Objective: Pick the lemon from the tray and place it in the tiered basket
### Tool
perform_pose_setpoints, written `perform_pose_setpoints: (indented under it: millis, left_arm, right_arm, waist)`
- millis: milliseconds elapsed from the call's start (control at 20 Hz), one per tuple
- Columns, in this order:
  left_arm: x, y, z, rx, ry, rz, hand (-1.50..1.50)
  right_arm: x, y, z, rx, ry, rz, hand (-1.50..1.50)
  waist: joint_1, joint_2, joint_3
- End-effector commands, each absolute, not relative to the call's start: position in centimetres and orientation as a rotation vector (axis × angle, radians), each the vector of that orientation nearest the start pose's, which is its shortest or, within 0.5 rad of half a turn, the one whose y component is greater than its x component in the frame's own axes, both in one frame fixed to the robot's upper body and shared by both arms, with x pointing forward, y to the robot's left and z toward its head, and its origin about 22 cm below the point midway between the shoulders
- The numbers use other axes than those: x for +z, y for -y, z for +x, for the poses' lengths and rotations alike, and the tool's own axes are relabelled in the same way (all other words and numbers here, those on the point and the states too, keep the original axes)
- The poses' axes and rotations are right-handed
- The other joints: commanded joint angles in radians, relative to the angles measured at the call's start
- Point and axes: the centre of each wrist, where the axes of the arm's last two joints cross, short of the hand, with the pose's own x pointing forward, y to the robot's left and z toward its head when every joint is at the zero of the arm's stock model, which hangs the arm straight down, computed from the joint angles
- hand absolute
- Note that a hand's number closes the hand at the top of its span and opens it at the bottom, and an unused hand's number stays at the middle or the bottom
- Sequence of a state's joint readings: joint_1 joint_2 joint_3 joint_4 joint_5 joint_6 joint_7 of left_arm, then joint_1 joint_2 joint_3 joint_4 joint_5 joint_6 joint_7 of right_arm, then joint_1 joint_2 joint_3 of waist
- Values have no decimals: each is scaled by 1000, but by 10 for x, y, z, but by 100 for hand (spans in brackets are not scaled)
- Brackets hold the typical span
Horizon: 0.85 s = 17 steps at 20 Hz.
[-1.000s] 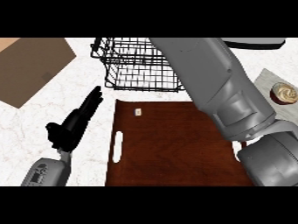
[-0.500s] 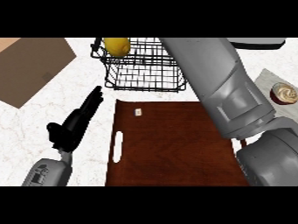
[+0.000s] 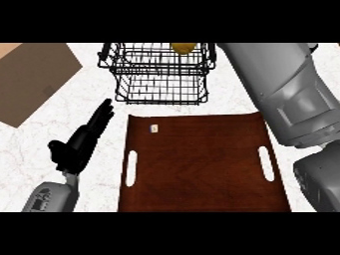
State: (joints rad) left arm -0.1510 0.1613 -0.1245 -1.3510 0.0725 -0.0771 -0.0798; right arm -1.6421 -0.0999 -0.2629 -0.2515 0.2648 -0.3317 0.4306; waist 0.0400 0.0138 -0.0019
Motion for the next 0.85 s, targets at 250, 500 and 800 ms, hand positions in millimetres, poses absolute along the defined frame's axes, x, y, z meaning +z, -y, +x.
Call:
perform_pose_setpoints:
  millis: [250, 500, 800]
  left_arm:
    - [-16, -234, 275, -230, 1526, -63, 0]
    - [-27, -240, 265, -218, 1530, -76, 0]
    - [-28, -245, 270, -185, 1527, -56, 0]
  right_arm:
    - [268, 148, 482, -174, 1615, -499, -150]
    - [287, 246, 475, -239, 1648, -430, -150]
    - [266, 337, 450, -157, 1602, -439, -150]
  waist:
    - [-33, -7, 3]
    - [-57, -18, 3]
    - [-67, -22, 2]
